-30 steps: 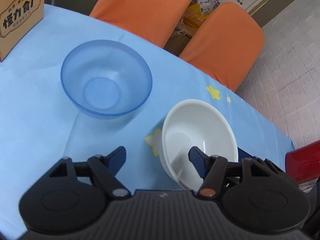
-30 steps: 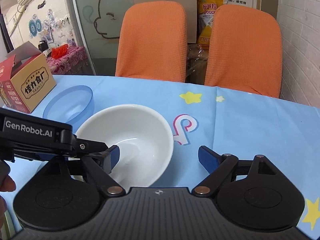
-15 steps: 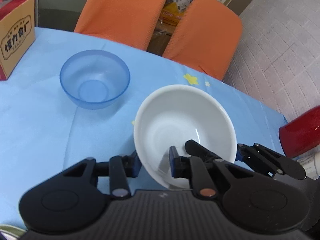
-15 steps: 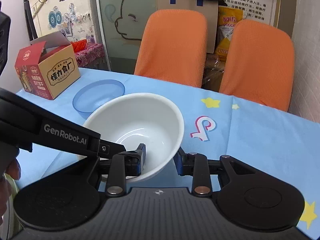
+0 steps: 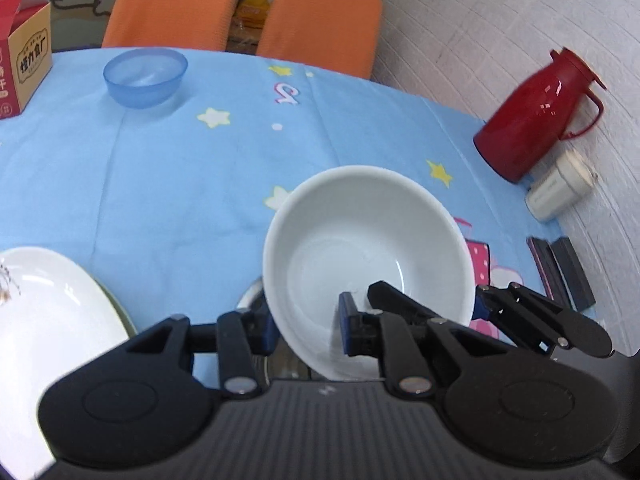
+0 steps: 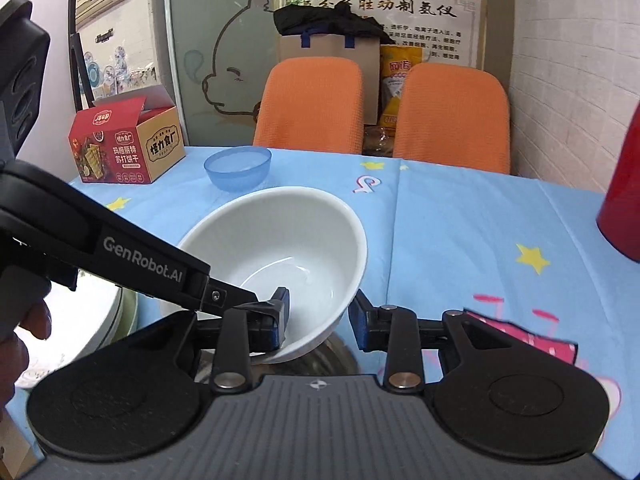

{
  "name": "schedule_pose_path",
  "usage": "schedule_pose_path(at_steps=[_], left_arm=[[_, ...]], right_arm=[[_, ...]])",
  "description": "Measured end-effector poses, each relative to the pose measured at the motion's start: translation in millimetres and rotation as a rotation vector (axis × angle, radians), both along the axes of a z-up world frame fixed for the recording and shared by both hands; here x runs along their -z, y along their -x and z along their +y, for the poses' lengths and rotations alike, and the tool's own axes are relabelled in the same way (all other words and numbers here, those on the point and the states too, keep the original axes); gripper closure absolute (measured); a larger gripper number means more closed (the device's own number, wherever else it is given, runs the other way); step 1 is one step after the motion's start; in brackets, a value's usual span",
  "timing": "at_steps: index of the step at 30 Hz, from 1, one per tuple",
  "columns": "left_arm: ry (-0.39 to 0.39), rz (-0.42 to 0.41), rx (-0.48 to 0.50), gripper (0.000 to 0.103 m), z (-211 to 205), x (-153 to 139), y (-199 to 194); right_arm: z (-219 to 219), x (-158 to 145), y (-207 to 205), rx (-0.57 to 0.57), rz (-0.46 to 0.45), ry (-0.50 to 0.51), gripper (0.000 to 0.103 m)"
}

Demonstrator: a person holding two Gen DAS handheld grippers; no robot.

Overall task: Organize plates and bowls
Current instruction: 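Carry the white bowl and lower it into the steel bowl, then open both grippers and withdraw from the nested bowls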

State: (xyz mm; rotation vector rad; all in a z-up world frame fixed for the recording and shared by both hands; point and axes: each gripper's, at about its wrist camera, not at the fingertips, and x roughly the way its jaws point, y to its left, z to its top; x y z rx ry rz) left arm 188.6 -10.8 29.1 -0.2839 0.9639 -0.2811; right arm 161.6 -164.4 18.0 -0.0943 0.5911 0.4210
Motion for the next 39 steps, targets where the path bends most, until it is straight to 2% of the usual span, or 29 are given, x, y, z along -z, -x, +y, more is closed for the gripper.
schedule_pose_path(at_steps=[6,15,18,20,21,22,24,25,27,28,29,33,39], left_arm=[[-0.045,0.013,0.037,0.089,-2,14,28],[-0.065,0.008,0.043,0.089,-4,21,28],[-0.056,0.002,0.052,0.088,-5,22,27],[-0.053,-0.008,0.053,0.081,-3,22,26],[-0.062,-0.019,0.044,0.061,-2,20,27],[-0.070,-0.038,0.038,0.053,-1,18,28],[-0.074,-0.059,0.039,0.048,0,13,30],[-0.074,-0.065,0.036,0.041,1,11,31],[-0.078,-0.092,0.024,0.033,3,6,34],[-0.079,-0.104,0.015,0.033,5,4,36],[-0.080,-0.112,0.007,0.033,7,2,38],[-0.056,-0.120,-0.025,0.032,19,-3,40],[-0.053,-0.115,-0.092,0.030,44,-5,38]], right_arm=[[3,16,36,0.042,0.011,-0.014,0.038],[4,32,35,0.051,0.045,-0.054,0.036],[2,35,39,0.053,0.041,-0.071,0.030],[0,35,41,0.063,0.034,-0.078,0.028],[-1,35,41,0.067,0.030,-0.085,0.028],[-2,35,42,0.073,0.027,-0.094,0.028],[-4,33,44,0.078,0.017,-0.099,0.026],[-4,32,47,0.079,0.003,-0.088,0.023],[-3,27,52,0.094,-0.035,-0.062,0.014],[-5,26,54,0.112,-0.055,-0.057,0.001],[-8,24,56,0.127,-0.072,-0.067,0.000],[-20,23,57,0.153,-0.068,-0.106,0.000],[-28,31,56,0.163,-0.013,-0.162,0.000]])
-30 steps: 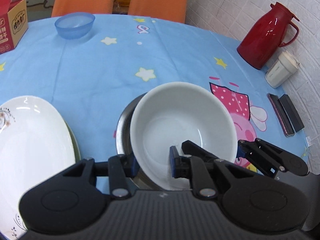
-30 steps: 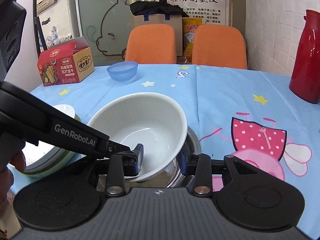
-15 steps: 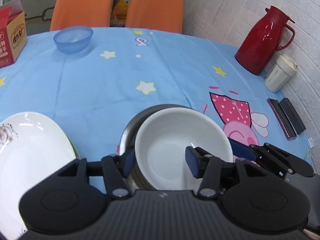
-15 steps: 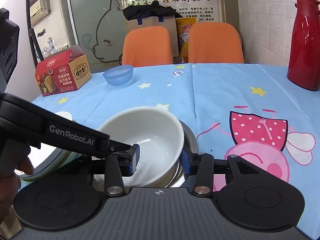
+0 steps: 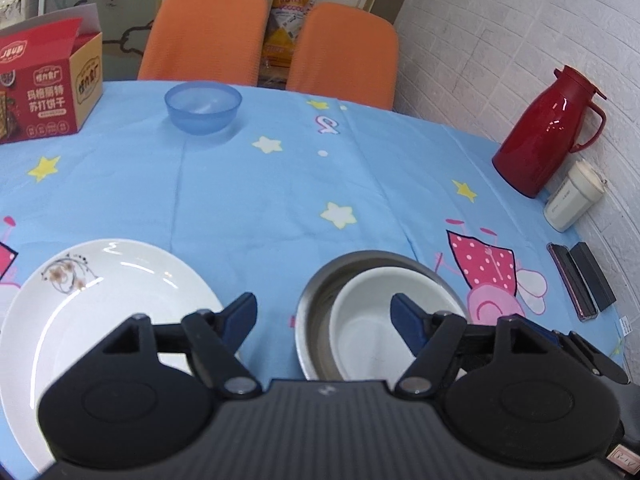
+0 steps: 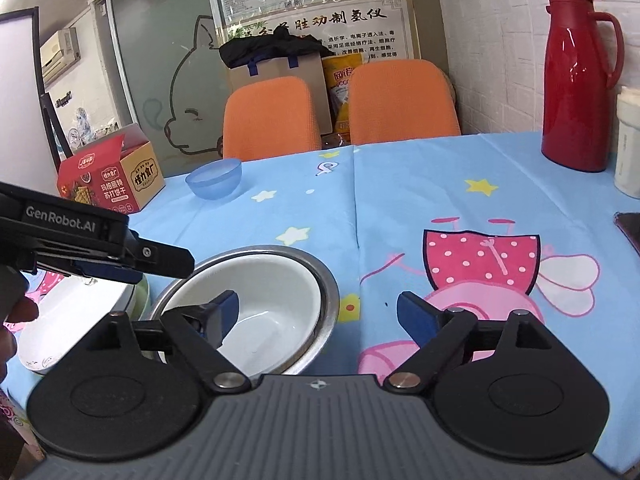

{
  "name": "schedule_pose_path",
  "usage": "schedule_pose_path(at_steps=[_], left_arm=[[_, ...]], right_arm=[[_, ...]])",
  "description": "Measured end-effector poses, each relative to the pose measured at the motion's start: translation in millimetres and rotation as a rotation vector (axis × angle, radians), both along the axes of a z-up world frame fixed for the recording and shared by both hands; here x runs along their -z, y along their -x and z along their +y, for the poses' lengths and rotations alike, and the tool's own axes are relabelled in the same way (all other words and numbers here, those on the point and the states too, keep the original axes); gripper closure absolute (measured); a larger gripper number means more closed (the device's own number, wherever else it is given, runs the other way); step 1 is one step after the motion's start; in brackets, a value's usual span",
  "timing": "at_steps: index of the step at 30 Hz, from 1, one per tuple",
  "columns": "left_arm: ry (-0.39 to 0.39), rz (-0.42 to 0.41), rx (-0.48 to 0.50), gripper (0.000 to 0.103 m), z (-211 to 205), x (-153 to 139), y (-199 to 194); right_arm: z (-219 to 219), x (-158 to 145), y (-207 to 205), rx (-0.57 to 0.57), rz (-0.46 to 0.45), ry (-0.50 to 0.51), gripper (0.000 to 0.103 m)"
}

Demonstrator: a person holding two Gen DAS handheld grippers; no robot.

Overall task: Organize plates and bowls
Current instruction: 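Open both grippers and withdraw from the nested bowls, then move both tools to the rim of the translucent blue bowl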

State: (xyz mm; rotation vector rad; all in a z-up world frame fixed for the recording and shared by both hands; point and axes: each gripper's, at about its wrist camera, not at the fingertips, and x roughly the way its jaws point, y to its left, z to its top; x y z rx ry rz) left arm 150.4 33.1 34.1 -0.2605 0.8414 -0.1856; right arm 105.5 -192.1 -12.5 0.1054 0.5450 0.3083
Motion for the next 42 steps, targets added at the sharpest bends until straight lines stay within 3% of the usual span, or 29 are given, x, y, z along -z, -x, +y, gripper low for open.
schedule_pose_path(at_steps=[12,19,24,33,42], left_arm=[[-0.090,0.008,-0.128,0.029,46,1,-4],[-0.115,0.000,-0.117,0.028,52,-1,-8],[-0.146,-0.020,-0.110,0.028,61,-6,-18],[-0.209,-0.008,-0.142,0.027,90,-3,-62],[-0.227,0.055,-0.180,0.027,118,19,-113]], right_arm=[[2,2,-7,-0.003,0.040,-0.064,0.000],[13,-7,-14,-0.058,0.039,-0.026,0.000],[27,-37,-31,-0.133,-0.024,0.058,0.000],[57,-87,-107,-0.278,-0.021,0.076,0.000],[96,-78,-179,-0.349,0.025,0.123,0.000]])
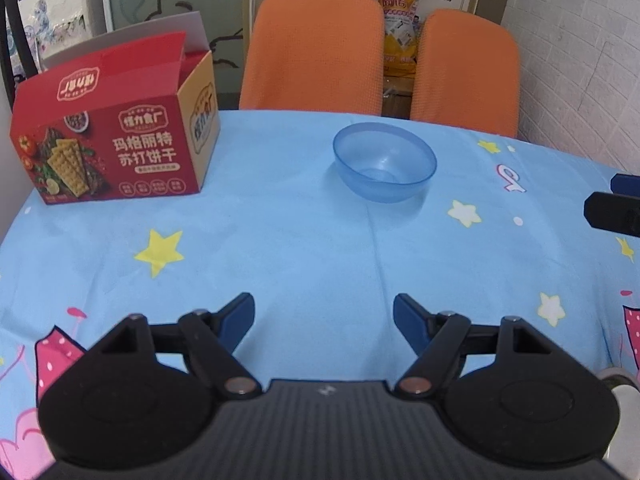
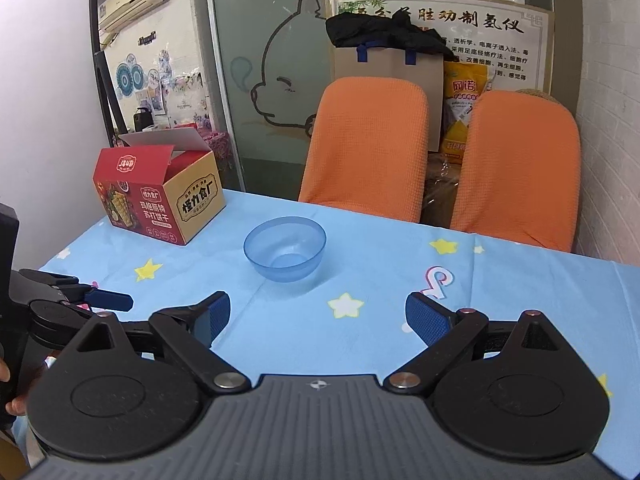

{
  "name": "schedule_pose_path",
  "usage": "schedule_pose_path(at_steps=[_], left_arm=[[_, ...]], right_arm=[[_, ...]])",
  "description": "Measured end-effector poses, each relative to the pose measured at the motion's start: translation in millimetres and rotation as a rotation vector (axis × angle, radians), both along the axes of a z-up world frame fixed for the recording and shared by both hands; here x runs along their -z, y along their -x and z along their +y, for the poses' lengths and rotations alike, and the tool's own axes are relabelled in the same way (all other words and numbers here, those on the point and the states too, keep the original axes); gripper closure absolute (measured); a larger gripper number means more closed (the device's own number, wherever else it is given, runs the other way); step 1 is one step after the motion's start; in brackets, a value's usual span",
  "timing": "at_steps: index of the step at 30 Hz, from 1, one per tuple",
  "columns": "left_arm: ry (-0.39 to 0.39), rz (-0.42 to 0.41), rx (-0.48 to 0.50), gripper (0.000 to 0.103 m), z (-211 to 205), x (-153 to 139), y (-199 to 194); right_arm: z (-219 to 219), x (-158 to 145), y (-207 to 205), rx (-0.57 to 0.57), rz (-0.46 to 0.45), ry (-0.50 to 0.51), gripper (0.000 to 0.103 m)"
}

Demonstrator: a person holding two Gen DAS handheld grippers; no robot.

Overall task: Organize plates and bowls
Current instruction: 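Move both tools to the rim of the translucent blue bowl, then close the left gripper on the blue bowl rim while the right gripper grips it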

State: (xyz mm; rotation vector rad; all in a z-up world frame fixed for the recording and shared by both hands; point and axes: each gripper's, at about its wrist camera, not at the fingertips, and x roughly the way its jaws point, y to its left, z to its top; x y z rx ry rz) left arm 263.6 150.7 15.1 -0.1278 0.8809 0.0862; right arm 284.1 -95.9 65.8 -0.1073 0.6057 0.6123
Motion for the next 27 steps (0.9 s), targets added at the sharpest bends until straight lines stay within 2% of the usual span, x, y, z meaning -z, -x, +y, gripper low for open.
schedule_pose_path(at_steps=[5,12,15,20,27], left_arm=[[0.037,0.014,-0.010,0.027,11,4,-27],[0.295,-0.013,-0.100,0.027,32,9,-90],[0.354,0.003,-0.169,0.027,40,17,-115],[0.318,0.025,-0.246,0.027,43,31,-136],[0.267,0.026,-0.195,0.027,33,36,-149]], right_arm=[[16,14,-31,-0.035,0.057,-0.001,0.000],[36,26,-87,0.004,0.134,-0.064,0.000],[53,36,-108,0.031,0.135,-0.027,0.000],[73,58,-129,0.029,0.158,0.043,0.000],[93,78,-140,-0.029,0.187,0.081,0.000]])
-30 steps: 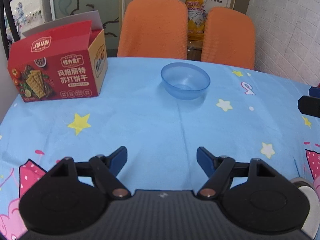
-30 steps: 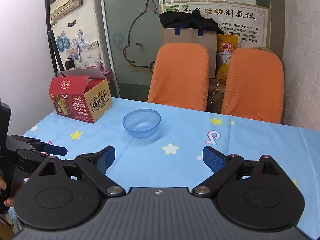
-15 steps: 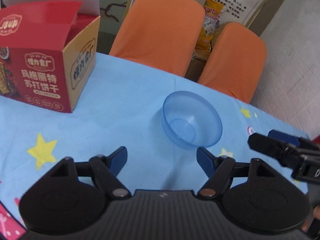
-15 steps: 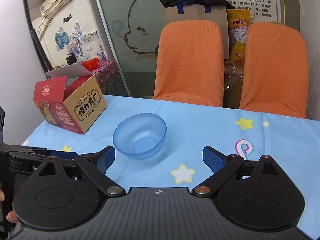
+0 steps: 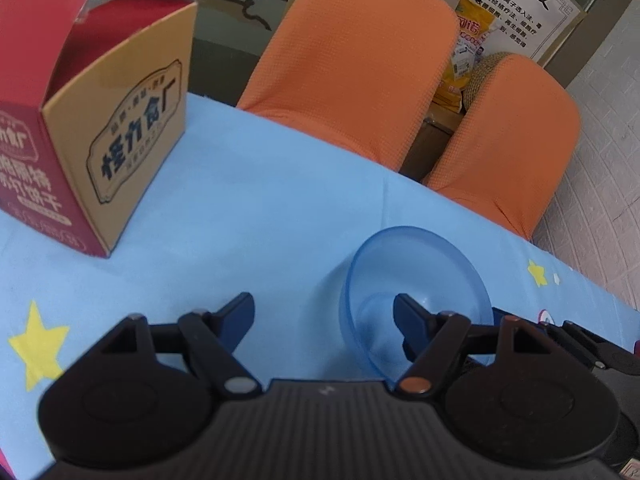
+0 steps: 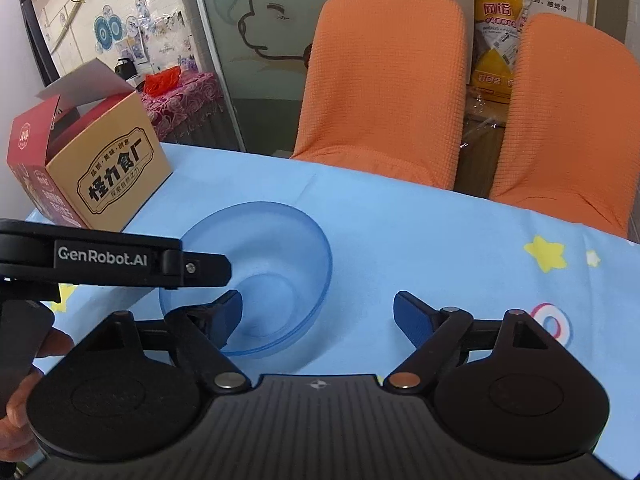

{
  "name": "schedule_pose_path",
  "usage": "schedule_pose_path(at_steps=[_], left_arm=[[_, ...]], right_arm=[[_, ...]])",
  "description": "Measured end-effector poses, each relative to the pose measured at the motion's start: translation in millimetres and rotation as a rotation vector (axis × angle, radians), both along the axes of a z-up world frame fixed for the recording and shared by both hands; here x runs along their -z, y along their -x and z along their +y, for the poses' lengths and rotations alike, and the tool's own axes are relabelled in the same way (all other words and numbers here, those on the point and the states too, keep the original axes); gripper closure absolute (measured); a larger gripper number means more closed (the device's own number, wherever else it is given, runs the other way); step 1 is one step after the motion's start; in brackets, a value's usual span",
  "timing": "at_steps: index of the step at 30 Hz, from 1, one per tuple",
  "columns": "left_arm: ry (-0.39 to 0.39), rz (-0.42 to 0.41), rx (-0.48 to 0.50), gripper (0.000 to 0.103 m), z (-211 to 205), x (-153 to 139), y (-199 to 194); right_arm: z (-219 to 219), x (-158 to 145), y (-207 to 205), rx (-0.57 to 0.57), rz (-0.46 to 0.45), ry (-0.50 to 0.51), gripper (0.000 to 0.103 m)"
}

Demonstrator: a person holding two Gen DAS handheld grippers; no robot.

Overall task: Organize plates and bowls
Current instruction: 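Close the left gripper on the blue bowl rim while the right gripper grips it, then carry the blue bowl and lower it into the white bowl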

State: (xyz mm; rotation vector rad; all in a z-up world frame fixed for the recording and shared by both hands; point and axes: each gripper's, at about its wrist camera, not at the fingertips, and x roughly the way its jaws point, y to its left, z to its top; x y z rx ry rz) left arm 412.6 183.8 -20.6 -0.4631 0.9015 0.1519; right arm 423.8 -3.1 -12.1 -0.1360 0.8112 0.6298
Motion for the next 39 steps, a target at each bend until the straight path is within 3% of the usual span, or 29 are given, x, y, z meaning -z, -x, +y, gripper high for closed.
schedule_pose_path(at_steps=[2,3,4,5,8,11,14,17,25,39], left_arm=[[-0.019,-0.005,0.010,0.033,1,1,-2],[-0.026,-0.009,0.025,0.058,-1,1,-2],[-0.050,-0.005,0.029,0.075,-3,1,-4],[-0.071,-0.004,0.035,0.078,-4,0,-4],[-0.072,-0.009,0.068,0.081,-7,0,-2],[-0.057,0.007,0.094,0.081,-12,-2,5],[-0.014,0.017,0.105,0.081,-13,-1,13],[-0.007,0.020,0.112,0.082,-16,-4,22],[0.030,0.004,0.134,0.083,-32,-31,51],[0.064,-0.079,0.276,0.083,-123,-78,155]], right_arm=[[4,1,1,-0.026,-0.006,0.007,0.000],[6,2,1,-0.038,-0.007,0.013,0.010],[8,3,1,-0.049,-0.001,0.018,0.034],[10,5,0,-0.056,0.007,0.015,0.040],[15,7,6,-0.089,0.005,0.015,0.050],[19,5,11,-0.123,0.045,-0.027,0.049],[21,2,21,-0.123,0.018,0.019,0.049],[15,4,24,-0.108,0.053,0.006,0.049],[1,-16,50,-0.090,0.045,-0.005,0.049],[-77,-56,153,0.023,-0.030,0.023,0.047]])
